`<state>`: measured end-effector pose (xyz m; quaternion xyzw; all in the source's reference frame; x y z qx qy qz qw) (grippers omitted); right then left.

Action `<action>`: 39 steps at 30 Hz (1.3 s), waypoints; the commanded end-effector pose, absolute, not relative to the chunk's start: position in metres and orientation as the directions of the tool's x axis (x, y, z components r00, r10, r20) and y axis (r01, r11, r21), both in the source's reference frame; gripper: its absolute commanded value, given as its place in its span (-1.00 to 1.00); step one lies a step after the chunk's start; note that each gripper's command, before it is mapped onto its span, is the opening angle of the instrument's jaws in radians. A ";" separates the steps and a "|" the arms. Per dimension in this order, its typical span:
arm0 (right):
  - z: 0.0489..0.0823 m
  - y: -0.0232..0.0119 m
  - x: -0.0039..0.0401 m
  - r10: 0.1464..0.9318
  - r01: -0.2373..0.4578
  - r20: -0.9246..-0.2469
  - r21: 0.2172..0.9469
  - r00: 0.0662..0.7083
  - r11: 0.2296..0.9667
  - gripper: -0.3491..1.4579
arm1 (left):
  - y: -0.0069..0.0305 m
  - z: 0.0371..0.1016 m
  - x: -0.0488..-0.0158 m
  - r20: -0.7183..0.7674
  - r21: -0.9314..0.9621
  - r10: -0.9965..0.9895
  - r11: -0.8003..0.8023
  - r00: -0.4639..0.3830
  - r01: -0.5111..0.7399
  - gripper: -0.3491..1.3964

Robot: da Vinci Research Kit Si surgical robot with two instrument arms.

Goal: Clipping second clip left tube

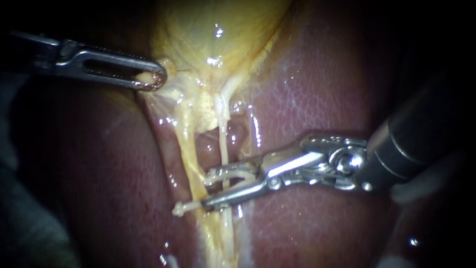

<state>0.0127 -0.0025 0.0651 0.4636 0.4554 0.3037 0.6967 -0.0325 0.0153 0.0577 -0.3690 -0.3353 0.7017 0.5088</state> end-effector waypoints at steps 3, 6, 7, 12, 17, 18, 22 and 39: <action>0.0664 -0.0029 0.0126 0.844 -0.005 -0.355 0.921 0.403 0.390 -0.06 | 0.0153 0.0577 -0.0325 -0.177 -0.846 0.962 -0.257 -0.210 -0.467 -1.00; 0.0676 -0.0031 0.0125 0.844 -0.009 -0.354 0.921 0.404 0.391 -0.06 | 0.0153 0.0577 -0.0325 -0.177 -0.846 0.962 -0.257 -0.210 -0.467 -1.00; 0.0680 -0.0031 0.0125 0.843 -0.010 -0.355 0.920 0.404 0.392 -0.06 | 0.0153 0.0577 -0.0325 -0.177 -0.846 0.962 -0.257 -0.210 -0.467 -1.00; 0.0688 -0.0028 0.0129 0.856 0.011 -0.357 0.924 0.373 0.381 -0.06 | 0.0153 0.0577 -0.0325 -0.177 -0.846 0.962 -0.257 -0.210 -0.467 -1.00; 0.0689 -0.0026 0.0139 0.872 0.041 -0.358 0.930 0.335 0.366 -0.06 | 0.0153 0.0577 -0.0324 -0.177 -0.846 0.962 -0.257 -0.210 -0.466 -1.00; 0.0690 -0.0025 0.0141 0.874 0.047 -0.359 0.930 0.329 0.364 -0.06 | 0.0153 0.0577 -0.0324 -0.177 -0.846 0.962 -0.257 -0.210 -0.466 -1.00; 0.0691 -0.0023 0.0149 0.883 0.083 -0.354 0.935 0.307 0.346 -0.06 | 0.0153 0.0577 -0.0324 -0.177 -0.845 0.962 -0.257 -0.208 -0.468 -1.00; 0.0689 -0.0027 0.0169 0.900 0.225 -0.364 0.923 0.241 0.313 -0.09 | 0.0153 0.0576 -0.0323 -0.177 -0.846 0.962 -0.257 -0.209 -0.468 -1.00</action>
